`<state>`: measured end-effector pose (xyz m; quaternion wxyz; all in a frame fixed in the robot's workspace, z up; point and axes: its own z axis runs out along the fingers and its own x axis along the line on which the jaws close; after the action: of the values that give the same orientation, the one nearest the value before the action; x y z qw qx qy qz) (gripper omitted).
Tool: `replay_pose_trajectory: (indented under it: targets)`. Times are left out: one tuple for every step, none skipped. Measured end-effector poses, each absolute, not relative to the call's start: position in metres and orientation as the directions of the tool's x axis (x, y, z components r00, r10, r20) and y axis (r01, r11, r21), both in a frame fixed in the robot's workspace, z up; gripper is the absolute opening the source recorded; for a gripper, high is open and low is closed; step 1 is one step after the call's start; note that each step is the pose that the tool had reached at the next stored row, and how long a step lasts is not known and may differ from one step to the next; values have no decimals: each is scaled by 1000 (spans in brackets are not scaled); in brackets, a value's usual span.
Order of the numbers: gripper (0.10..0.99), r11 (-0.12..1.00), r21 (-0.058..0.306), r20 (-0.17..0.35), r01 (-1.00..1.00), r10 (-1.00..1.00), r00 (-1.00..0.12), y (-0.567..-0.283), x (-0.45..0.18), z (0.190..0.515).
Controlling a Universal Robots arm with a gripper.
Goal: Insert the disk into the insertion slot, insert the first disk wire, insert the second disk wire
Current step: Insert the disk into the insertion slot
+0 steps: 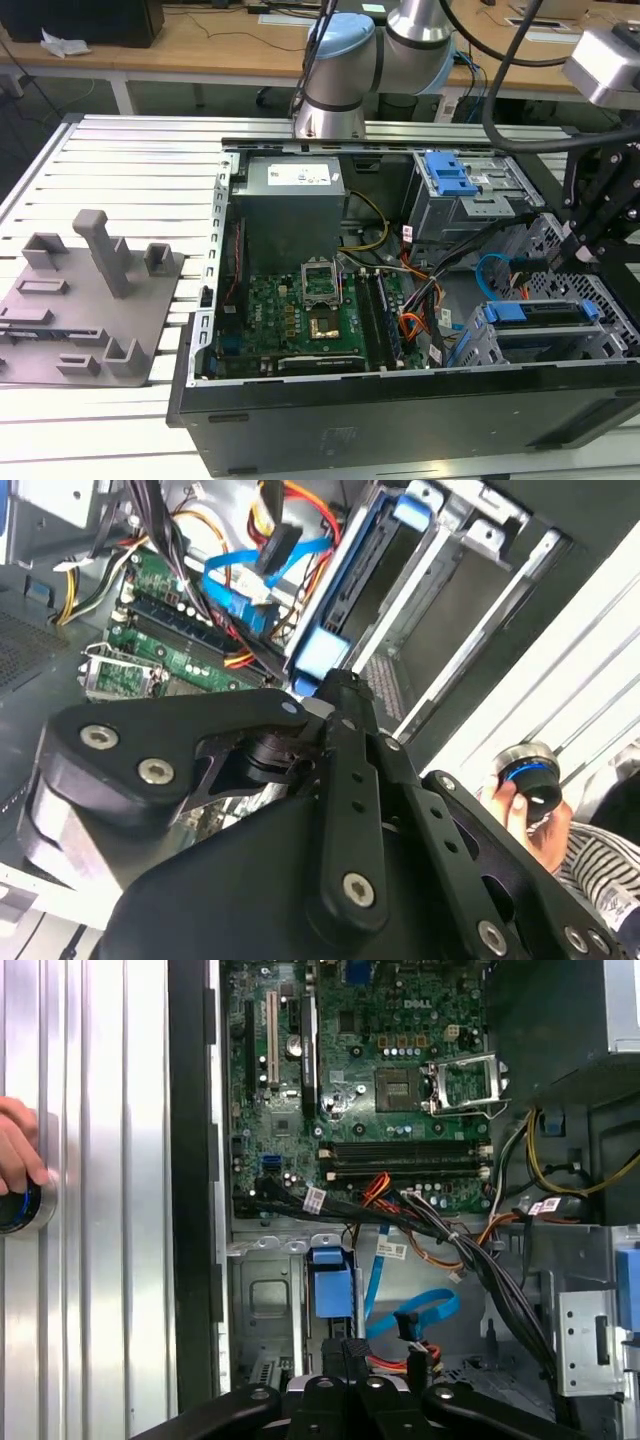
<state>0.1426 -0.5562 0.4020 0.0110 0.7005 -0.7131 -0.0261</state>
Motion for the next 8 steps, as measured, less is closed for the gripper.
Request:
replay_pose_trajectory:
  targets:
    - [106, 17, 53, -21, -998, -1000, -18, -556, 143, 399]
    - [106, 17, 54, -21, -998, -1000, -19, -556, 143, 396]
    - [106, 17, 54, -21, -998, -1000, -19, -556, 143, 395]
    - [106, 17, 54, -21, -998, -1000, -18, -556, 143, 392]
    - [106, 17, 54, -21, -998, -1000, -18, -556, 143, 388]
    - [106, 17, 54, -21, -998, -1000, -18, -556, 143, 382]
    - [106, 17, 54, -21, -998, -1000, -18, -556, 143, 380]
    - [106, 17, 54, -21, -998, -1000, -18, -556, 143, 378]
